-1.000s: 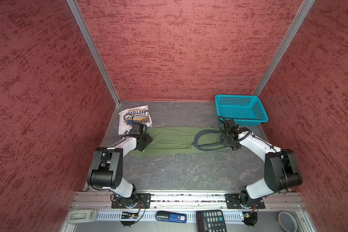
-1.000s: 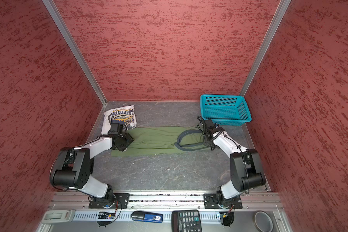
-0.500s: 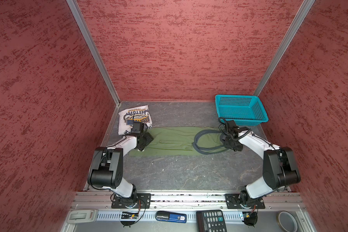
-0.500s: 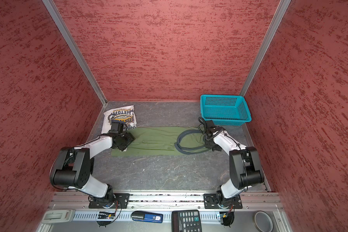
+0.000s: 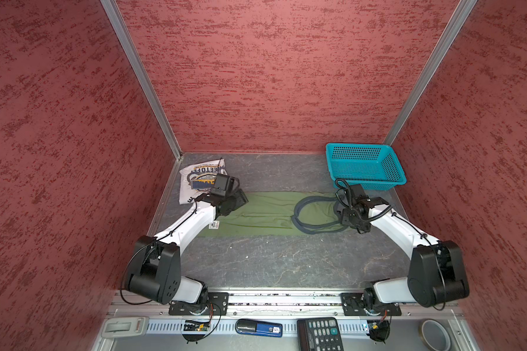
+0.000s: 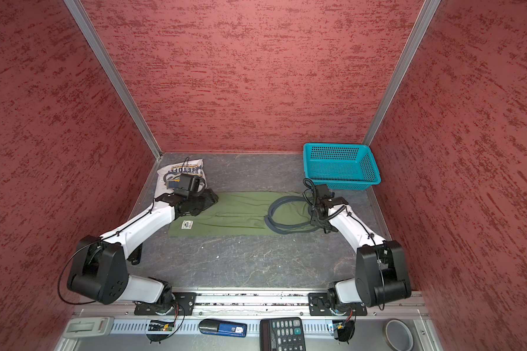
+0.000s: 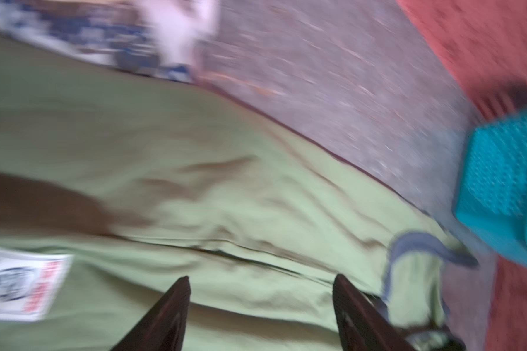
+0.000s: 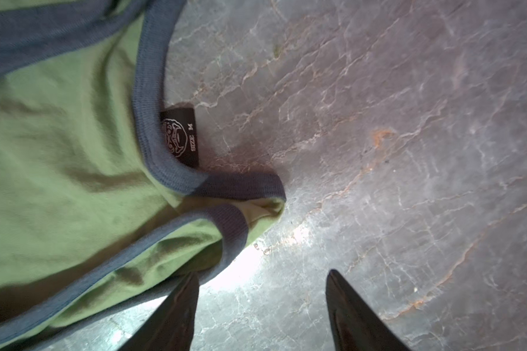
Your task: Fold and stack the tank tops
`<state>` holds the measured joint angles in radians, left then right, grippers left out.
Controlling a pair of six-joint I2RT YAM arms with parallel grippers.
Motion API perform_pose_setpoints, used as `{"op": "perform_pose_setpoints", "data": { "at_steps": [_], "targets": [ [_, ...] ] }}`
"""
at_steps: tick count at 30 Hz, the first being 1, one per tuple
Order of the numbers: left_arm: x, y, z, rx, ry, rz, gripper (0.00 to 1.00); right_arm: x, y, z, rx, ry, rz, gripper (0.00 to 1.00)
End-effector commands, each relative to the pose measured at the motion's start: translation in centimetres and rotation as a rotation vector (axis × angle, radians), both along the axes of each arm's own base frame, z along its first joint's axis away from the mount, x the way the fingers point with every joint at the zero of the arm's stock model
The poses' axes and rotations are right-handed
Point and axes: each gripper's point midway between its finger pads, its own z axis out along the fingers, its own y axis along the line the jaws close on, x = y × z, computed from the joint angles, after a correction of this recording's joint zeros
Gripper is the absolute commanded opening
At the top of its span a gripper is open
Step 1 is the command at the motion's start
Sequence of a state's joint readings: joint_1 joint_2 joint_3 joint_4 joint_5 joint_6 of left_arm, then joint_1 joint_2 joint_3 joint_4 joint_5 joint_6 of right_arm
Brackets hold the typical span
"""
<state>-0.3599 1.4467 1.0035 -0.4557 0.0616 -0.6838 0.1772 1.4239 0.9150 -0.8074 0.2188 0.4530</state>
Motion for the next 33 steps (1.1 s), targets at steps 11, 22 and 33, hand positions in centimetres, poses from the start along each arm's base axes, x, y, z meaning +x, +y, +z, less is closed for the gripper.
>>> {"op": "perform_pose_setpoints", "data": {
  "at_steps": [11, 22, 33],
  "targets": [
    [-5.5, -20.5, -4.1, 0.169, 0.096, -0.530, 0.63, 1.0, 0.2, 0.9, 0.038, -0.097, -0.044, 0.64],
    [-4.8, -19.8, -7.3, 0.373, 0.185, -0.460, 0.57, 0.8, 0.3, 0.9, 0.054, -0.126, -0.046, 0.63],
    [-3.4, -22.0, -8.3, 0.343, 0.172, -0.464, 0.20, 0.7, 0.3, 0.9, 0.058, -0.135, -0.045, 0.63]
  ]
}}
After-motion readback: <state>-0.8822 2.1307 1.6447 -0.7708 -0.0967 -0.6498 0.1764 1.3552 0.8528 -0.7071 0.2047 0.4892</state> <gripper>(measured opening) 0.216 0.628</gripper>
